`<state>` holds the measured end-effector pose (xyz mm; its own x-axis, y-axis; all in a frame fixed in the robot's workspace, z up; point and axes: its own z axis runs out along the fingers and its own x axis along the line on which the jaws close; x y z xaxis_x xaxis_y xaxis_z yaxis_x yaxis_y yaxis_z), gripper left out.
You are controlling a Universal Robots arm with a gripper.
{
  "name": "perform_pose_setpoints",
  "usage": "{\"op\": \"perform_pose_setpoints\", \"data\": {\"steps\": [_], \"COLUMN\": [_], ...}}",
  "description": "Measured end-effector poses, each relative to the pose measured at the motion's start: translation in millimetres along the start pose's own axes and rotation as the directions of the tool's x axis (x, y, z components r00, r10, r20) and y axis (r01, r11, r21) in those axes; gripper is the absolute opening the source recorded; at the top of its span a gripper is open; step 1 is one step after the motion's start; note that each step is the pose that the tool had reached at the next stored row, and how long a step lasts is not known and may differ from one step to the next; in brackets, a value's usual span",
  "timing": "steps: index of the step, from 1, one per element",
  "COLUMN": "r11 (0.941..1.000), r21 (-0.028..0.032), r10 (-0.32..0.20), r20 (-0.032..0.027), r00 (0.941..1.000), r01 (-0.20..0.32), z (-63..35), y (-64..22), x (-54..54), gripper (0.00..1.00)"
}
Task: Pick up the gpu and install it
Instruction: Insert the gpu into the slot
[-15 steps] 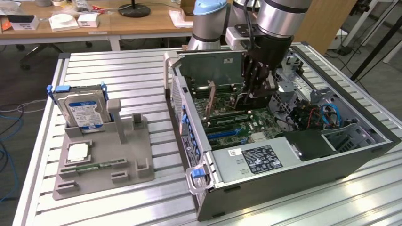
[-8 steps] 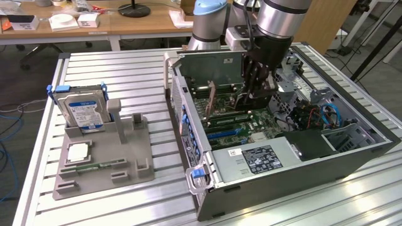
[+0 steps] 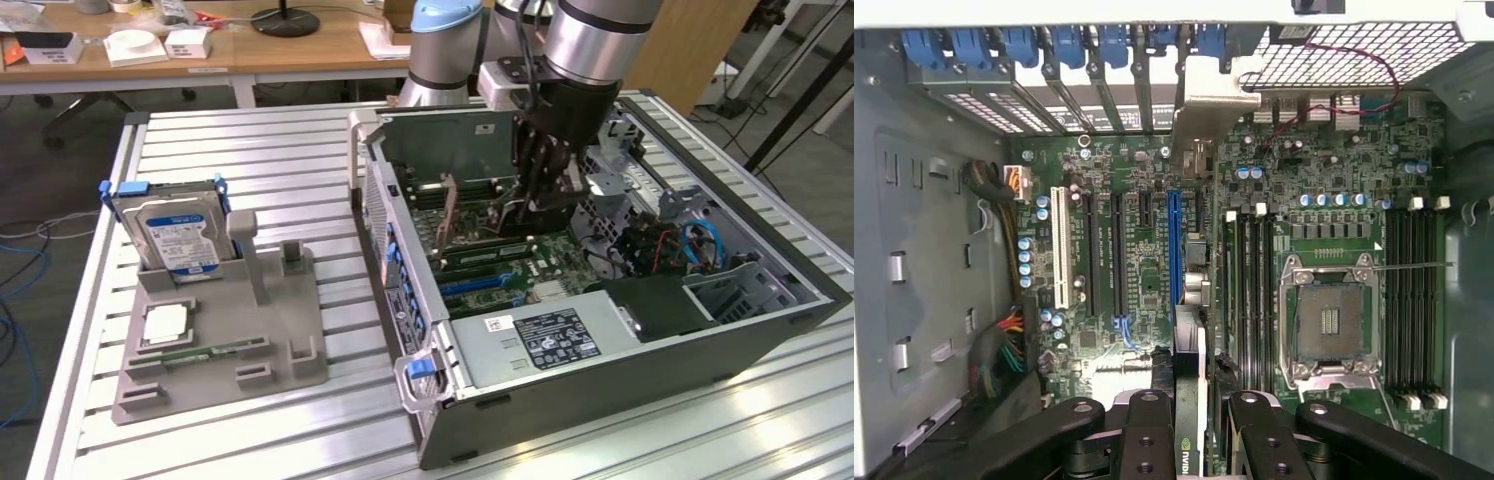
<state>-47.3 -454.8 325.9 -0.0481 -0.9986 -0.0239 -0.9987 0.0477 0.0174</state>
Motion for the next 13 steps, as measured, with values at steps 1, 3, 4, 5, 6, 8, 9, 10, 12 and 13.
{"op": "perform_pose_setpoints", "data": {"steps": [1, 3, 4, 5, 6, 8, 9, 10, 12, 13], "r11": [1.0, 1.0, 1.0, 1.0, 1.0, 1.0, 1.0, 1.0, 1.0, 1.0], "r21": [-0.0001, 0.0, 0.0, 0.0, 0.0, 0.0, 0.0, 0.0, 0.0, -0.0001], "r10": [0.0, 0.0, 0.0, 0.0, 0.0, 0.0, 0.0, 0.0, 0.0, 0.0], "r20": [-0.0001, 0.0001, 0.0001, 0.0, 0.0, 0.0, 0.0, 0.0, 0.0, -0.0001], "r00": [1.0, 1.0, 1.0, 1.0, 1.0, 1.0, 1.0, 1.0, 1.0, 1.0], "r01": [0.0, 0.0, 0.0, 0.0, 0.0, 0.0, 0.0, 0.0, 0.0, 0.0], "z": [0.2, 1.1, 1.7, 2.2, 2.9, 4.2, 5.1, 6.0, 7.3, 7.9], "y": [0.0, 0.0, 0.0, 0.0, 0.0, 0.0, 0.0, 0.1, 0.1, 0.2], "x": [0.0, 0.0, 0.1, 0.1, 0.1, 0.1, 0.1, 0.2, 0.2, 0.2], "gripper": [0.26, 0.26, 0.26, 0.26, 0.26, 0.26, 0.26, 0.26, 0.26, 0.26]}}
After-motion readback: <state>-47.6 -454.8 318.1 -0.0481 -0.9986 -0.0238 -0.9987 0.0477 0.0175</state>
